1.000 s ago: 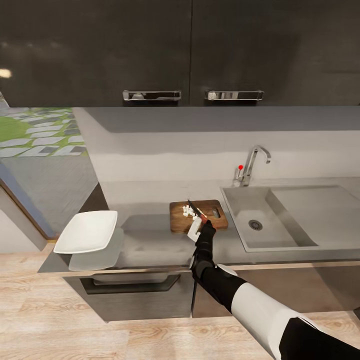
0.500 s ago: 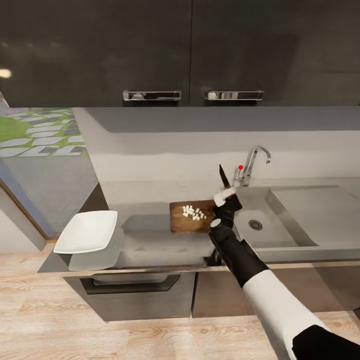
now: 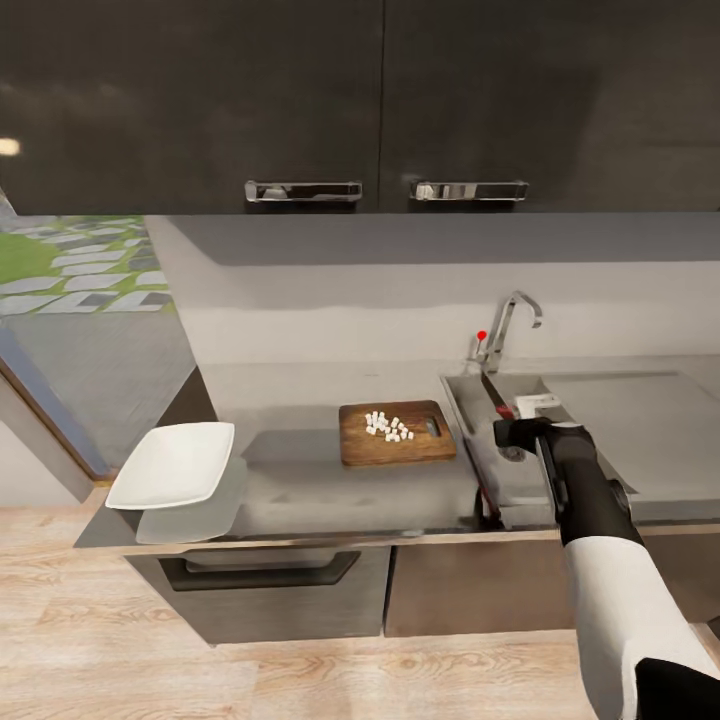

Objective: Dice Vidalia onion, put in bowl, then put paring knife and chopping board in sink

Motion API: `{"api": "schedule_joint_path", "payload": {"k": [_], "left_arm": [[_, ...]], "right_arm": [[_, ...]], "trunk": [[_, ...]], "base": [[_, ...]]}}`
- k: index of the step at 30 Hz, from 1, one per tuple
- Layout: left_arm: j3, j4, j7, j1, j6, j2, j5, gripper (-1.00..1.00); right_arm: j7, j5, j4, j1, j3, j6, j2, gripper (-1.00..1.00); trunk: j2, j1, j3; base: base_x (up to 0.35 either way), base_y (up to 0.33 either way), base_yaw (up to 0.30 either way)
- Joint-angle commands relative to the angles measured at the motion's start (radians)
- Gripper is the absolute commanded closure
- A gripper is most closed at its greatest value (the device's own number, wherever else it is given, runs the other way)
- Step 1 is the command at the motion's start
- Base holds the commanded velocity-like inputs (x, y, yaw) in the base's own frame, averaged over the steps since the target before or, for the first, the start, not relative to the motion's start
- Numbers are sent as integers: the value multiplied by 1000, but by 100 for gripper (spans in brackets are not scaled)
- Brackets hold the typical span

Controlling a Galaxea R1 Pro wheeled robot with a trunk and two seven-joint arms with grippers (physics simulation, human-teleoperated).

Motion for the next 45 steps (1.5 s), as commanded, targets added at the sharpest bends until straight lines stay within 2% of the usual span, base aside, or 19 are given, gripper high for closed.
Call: {"api": "schedule_joint_path", "payload": {"k": [1, 5, 9, 17, 22, 25, 45], "left_arm": [[-9, -1, 3, 0, -1, 1, 10, -100], [-9, 2, 3, 0, -1, 1, 10, -100], [-9, 3, 3, 0, -1, 1, 10, -100], [-9, 4, 3, 0, -1, 1, 10, -100], [-9, 4, 3, 0, -1, 2, 10, -100], [-9, 3, 3, 0, -1, 3, 10, -100], [-9, 2, 5, 0, -6, 4, 10, -100]], "right_arm": [[13, 10, 4, -1, -6, 2, -1, 100], [11, 11, 91, -1, -10, -13, -3, 100], [10, 10, 119, -1, -10, -84, -2, 100], [9, 10, 200, -1, -11, -102, -3, 100], [-5, 10, 283, -1, -41, -199, -12, 100], [-13, 10, 292, -1, -51, -209, -14, 100], [-15, 8, 300, -1, -48, -201, -4, 100]], "trunk": [[-2, 1, -2], [-2, 1, -2], [-2, 1, -2], [-2, 1, -2], [-2, 1, -2], [-2, 1, -2], [-2, 1, -2]], "base": [[126, -41, 0], [128, -114, 0], [113, -129, 0], [15, -61, 0], [0, -3, 0], [0, -103, 0], [87, -174, 0]]}}
